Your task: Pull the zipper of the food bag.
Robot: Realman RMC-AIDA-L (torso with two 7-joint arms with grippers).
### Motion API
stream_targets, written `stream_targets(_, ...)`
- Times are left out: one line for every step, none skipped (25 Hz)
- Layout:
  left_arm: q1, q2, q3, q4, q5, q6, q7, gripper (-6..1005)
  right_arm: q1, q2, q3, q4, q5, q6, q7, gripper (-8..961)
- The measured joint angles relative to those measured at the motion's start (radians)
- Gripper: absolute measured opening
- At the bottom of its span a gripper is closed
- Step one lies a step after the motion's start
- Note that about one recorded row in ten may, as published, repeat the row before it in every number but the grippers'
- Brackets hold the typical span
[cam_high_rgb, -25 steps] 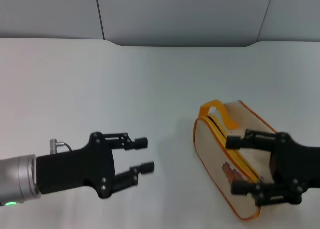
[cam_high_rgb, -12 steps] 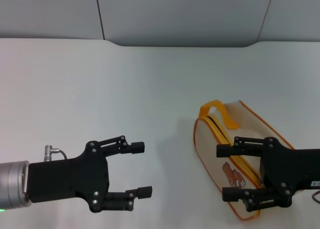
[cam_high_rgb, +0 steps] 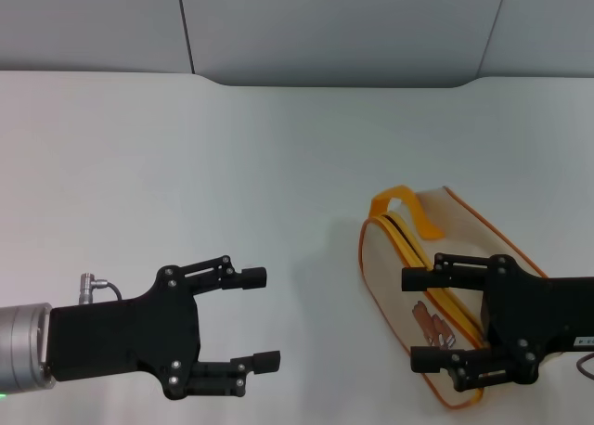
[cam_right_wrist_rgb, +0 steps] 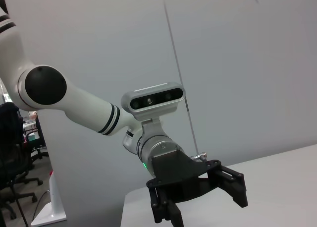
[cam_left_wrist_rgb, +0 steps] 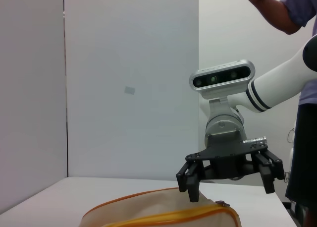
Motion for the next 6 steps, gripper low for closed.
stream_targets(0.001, -0.001, 0.000, 0.000, 0.000, 0.000, 0.005, 819, 0.000, 0.000, 0.000, 0.000, 0.000, 0.001, -0.004, 834)
stream_targets(0.002, -0.001, 0.000, 0.000, 0.000, -0.001, 0.008, 819, 0.000, 0.001, 0.000, 0.001, 0.000, 0.005, -0.009, 834)
stream_targets(0.004, -0.002, 0.000, -0.001, 0.000, -0.002, 0.013, 819, 0.000, 0.001, 0.000, 0.001, 0.000, 0.005, -0.009, 834)
stream_targets(0.005, -0.002, 0.000, -0.001, 0.000, -0.003, 0.016, 819, 0.000, 0.001, 0.000, 0.001, 0.000, 0.007, -0.011, 834)
stream_targets(0.006, -0.003, 0.000, -0.001, 0.000, -0.003, 0.018, 819, 0.000, 0.002, 0.000, 0.002, 0.000, 0.008, -0.011, 834)
stream_targets(0.007, -0.004, 0.000, 0.000, 0.000, -0.003, 0.019, 819, 0.000, 0.002, -0.002, 0.003, 0.000, 0.009, -0.011, 834)
